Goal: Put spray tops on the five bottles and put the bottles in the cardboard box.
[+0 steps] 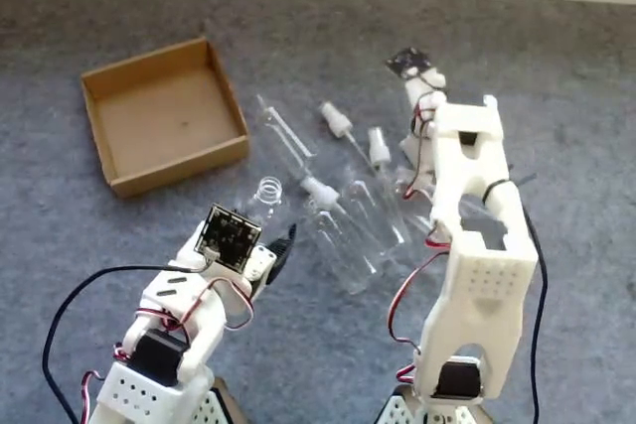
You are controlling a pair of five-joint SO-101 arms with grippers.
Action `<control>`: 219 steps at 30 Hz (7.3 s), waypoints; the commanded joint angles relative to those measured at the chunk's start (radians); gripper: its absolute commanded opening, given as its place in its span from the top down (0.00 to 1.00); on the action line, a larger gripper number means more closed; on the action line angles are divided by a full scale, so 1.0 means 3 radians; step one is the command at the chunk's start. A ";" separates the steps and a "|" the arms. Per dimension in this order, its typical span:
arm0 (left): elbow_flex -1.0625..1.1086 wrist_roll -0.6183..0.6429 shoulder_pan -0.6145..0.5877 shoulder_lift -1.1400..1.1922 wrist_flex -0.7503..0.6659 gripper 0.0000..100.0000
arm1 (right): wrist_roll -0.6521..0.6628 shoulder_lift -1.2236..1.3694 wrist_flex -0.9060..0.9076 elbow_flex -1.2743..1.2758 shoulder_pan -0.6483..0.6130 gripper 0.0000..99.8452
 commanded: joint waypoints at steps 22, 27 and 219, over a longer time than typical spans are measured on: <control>0.0059 0.0046 0.0233 -0.0049 0.0072 0.93 | -0.0537 -0.0105 0.0903 -0.1516 0.0248 0.98; 0.0059 0.0046 0.0233 -0.0049 0.0077 0.93 | -0.0890 -0.0100 0.1685 -0.2611 0.0253 0.98; 0.0064 0.0051 -0.0228 -0.0043 -0.2266 0.94 | -0.1238 -0.7674 -0.1803 0.6345 -0.2094 0.99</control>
